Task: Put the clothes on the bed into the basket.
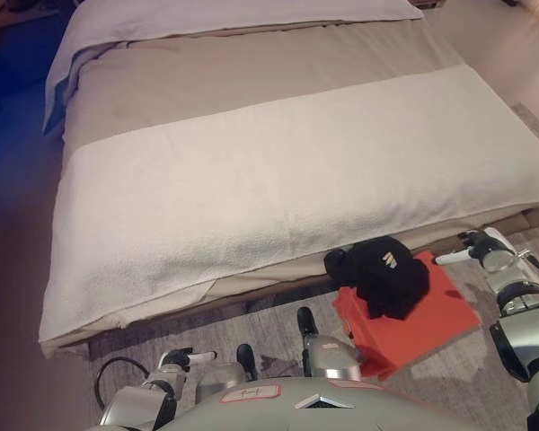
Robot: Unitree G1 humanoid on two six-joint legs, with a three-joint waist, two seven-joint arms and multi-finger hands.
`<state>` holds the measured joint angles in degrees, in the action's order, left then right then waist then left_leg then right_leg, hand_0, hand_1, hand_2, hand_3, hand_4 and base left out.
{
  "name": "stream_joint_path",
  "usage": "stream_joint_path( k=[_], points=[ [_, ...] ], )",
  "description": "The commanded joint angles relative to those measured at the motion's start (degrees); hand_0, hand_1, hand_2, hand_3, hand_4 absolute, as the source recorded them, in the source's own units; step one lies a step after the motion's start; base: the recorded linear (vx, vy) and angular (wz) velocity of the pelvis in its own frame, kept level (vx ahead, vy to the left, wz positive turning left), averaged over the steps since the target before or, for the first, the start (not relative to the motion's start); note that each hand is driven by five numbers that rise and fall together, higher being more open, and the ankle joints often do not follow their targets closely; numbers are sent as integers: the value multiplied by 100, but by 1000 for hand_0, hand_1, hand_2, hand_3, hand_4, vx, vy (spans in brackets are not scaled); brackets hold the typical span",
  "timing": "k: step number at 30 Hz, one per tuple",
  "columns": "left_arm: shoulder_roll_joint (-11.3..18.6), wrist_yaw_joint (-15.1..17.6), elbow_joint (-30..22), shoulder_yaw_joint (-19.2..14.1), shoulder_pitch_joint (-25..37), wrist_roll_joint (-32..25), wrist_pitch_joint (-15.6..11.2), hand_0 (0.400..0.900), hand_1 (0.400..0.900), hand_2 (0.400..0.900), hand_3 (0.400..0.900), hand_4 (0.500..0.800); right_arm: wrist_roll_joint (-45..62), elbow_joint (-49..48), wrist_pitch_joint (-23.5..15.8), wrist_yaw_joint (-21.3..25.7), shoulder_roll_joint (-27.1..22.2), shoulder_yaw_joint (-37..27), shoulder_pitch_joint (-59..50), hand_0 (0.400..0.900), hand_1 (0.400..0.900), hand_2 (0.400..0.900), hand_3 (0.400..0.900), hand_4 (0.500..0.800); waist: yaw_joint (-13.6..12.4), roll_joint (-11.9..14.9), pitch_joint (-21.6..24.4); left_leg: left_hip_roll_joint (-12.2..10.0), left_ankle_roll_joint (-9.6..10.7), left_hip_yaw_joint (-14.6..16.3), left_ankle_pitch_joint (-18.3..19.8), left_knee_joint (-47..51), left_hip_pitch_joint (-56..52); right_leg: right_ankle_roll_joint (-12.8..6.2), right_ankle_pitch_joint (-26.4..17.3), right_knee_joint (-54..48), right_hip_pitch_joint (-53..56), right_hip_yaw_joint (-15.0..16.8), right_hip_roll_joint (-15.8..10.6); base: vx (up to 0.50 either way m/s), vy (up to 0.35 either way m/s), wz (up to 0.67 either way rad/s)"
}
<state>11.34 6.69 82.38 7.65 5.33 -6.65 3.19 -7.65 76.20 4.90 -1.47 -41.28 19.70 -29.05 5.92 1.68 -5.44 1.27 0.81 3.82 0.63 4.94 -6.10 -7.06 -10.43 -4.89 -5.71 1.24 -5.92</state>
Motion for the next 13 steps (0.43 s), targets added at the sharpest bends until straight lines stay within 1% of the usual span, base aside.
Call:
stream_joint_path(
  k=[1, 2, 4, 5, 6, 7, 8, 9, 10, 11, 13],
  points=[
    [225, 121, 282, -56, 181, -5, -7, 900, 900, 900, 900, 800, 55, 137, -89, 402, -37, -181, -180, 900, 900, 900, 900, 800, -125, 69, 46, -20, 81, -148, 172, 6, 73, -200, 166, 423, -104, 59, -150, 0, 0, 0],
    [227, 121, 281, -53, 179, -5, -7, 900, 900, 900, 900, 800, 54, 133, -87, 403, -36, -186, -173, 900, 900, 900, 900, 800, -128, 71, 48, -20, 81, -148, 172, 6, 74, -200, 165, 422, -105, 60, -150, 0, 0, 0],
    [194, 124, 278, -109, 152, 1, -25, 900, 900, 900, 900, 800, 295, 23, -151, 509, 288, -451, 233, 900, 900, 900, 900, 800, -132, 46, 59, -23, 80, -144, 163, 6, 98, -195, 151, 376, -105, 52, -147, 4, -12, 2],
    [177, 102, 274, -109, 156, 62, -38, 900, 900, 900, 900, 800, 372, 83, -176, 536, 581, -547, 494, 900, 900, 900, 900, 800, -155, 21, 66, -23, 80, -164, 154, 6, 122, -181, 148, 330, -91, 33, -143, 10, -25, 9],
    [166, 83, 261, -92, 161, 87, -44, 900, 900, 900, 900, 800, 364, 189, -176, 549, 730, -593, 630, 900, 900, 900, 900, 800, -172, 5, 77, -24, 80, -180, 151, 6, 132, -177, 151, 304, -76, 4, -144, 7, -20, 9],
    [168, 83, 261, -90, 159, 87, -44, 900, 900, 900, 900, 800, 364, 188, -177, 550, 733, -594, 633, 900, 900, 900, 900, 800, -171, 7, 79, -24, 80, -183, 151, 6, 132, -176, 151, 302, -75, 2, -144, 18, -27, 20],
    [141, 40, 255, -7, 164, 181, -41, 900, 900, 900, 900, 800, 374, 353, -165, 574, 1052, -635, 819, 900, 900, 900, 900, 800, -201, -21, 105, -34, 86, -229, 138, 6, 149, -166, 157, 247, -29, -70, -144, 25, -28, 21],
    [133, 28, 245, 27, 160, 221, -46, 900, 900, 900, 900, 800, 409, 394, -164, 566, 1195, -661, 920, 900, 900, 900, 900, 800, -212, -31, 119, -36, 86, -253, 136, 6, 154, -160, 165, 232, -10, -94, -145, 25, -28, 21],
    [135, 28, 244, 29, 158, 221, -46, 900, 900, 900, 900, 800, 409, 393, -164, 566, 1197, -663, 923, 900, 900, 900, 900, 800, -210, -30, 121, -36, 87, -255, 137, 6, 154, -160, 165, 231, -8, -97, -145, 40, -30, 21],
    [120, -14, 245, 51, 146, 287, -43, 900, 900, 900, 900, 800, 584, 523, -159, 523, 1546, -760, 1159, 900, 900, 900, 900, 800, -237, -43, 161, -44, 92, -294, 136, 6, 156, -151, 186, 189, 52, -148, -141, 40, -28, 21],
    [124, -52, 246, 48, 126, 330, -34, 900, 900, 900, 900, 800, 692, 570, -147, 469, 1789, -780, 1307, 900, 900, 900, 900, 800, -253, -54, 189, -49, 97, -329, 138, 6, 149, -144, 207, 169, 103, -188, -143, 42, -26, 19]
  ],
)
